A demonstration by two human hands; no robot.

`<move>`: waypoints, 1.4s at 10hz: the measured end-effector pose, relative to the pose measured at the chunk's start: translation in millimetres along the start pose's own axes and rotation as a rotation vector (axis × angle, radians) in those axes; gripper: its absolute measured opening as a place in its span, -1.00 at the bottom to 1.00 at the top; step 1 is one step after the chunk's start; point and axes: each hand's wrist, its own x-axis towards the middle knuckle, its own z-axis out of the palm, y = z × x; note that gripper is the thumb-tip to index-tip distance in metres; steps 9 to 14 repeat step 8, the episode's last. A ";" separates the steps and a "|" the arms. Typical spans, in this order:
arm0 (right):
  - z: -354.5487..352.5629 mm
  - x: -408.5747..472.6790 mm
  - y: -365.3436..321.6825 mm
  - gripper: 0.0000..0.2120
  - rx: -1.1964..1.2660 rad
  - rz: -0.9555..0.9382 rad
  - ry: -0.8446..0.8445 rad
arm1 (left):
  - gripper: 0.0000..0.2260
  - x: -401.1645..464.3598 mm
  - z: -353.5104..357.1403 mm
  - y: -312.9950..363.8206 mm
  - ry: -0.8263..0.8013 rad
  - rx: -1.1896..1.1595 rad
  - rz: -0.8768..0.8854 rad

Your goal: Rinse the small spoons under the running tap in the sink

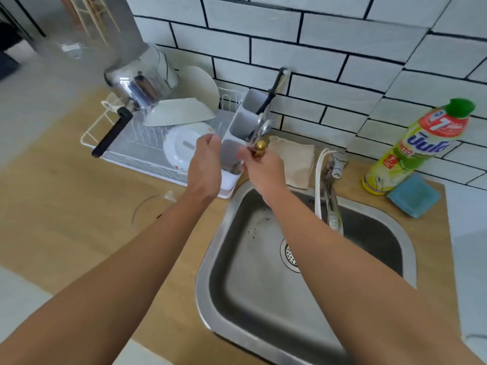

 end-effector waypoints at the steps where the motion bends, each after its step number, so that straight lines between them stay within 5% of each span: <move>1: 6.9 2.7 10.3 -0.70 -0.100 0.001 -0.026 | -0.45 14.3 8.0 -9.5 -0.016 0.082 0.043; 2: 13.9 3.4 13.1 -0.77 -0.082 -0.027 -0.007 | -0.49 19.9 11.8 -14.6 -0.035 0.130 0.101; 5: 18.1 6.9 14.5 -0.52 -0.004 -0.047 0.034 | -0.41 21.5 10.1 -21.3 -0.063 0.140 0.163; 7: 6.4 -8.5 10.9 -0.19 -0.026 -0.094 0.030 | -0.40 8.8 4.5 -14.8 -0.071 0.151 0.212; 14: -4.1 -22.9 5.3 -0.18 0.016 -0.079 0.072 | -0.41 -3.1 2.6 -11.5 -0.068 0.128 0.266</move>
